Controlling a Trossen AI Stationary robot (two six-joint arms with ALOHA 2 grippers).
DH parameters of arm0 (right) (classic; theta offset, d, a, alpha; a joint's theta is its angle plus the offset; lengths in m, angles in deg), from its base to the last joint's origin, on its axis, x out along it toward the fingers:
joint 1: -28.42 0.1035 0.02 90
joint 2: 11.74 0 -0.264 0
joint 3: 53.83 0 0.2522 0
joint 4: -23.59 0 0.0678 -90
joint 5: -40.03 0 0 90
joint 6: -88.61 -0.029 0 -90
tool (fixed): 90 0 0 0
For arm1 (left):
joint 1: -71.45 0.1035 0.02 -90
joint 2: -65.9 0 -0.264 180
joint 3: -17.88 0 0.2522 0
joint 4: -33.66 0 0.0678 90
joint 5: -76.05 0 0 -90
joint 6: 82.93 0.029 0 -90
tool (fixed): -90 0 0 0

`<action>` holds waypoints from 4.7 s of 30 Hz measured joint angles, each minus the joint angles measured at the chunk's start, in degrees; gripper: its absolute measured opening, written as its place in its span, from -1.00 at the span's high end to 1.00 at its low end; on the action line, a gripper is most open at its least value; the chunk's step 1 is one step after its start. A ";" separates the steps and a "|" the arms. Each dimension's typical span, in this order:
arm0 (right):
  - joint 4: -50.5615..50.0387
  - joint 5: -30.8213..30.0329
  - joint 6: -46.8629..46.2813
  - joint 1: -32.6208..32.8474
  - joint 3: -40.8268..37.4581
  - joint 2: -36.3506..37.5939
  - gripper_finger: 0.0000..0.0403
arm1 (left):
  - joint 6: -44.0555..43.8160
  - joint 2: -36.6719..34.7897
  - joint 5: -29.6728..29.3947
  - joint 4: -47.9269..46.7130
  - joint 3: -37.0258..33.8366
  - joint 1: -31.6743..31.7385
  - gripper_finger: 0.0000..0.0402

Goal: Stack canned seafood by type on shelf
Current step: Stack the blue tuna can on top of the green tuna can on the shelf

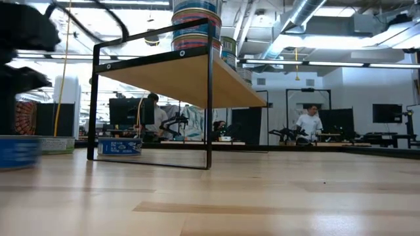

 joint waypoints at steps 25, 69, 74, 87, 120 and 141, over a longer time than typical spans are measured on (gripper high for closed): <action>-2.25 0.28 -2.51 0.02 -0.02 -0.02 -0.50 | -2.91 -0.04 3.40 -11.64 6.68 1.96 0.43; 0.70 25.81 -33.07 -6.40 9.17 -38.91 -0.50 | 27.02 12.12 0.27 44.79 6.87 7.61 0.42; 0.62 27.32 -33.00 -7.18 9.99 -39.39 -0.50 | 25.80 12.07 -0.91 43.21 8.27 6.26 0.42; 3.35 27.37 -33.32 -7.26 9.88 -40.33 -0.50 | 24.18 12.08 -4.54 45.29 8.43 5.97 0.30; 2.32 30.31 -35.01 -8.72 9.17 -43.71 -0.50 | 35.66 20.55 -1.05 41.76 14.49 6.19 0.30; 6.53 30.09 -27.83 -7.80 10.84 -42.00 -0.50 | 37.35 20.53 0.42 27.27 22.40 6.29 0.29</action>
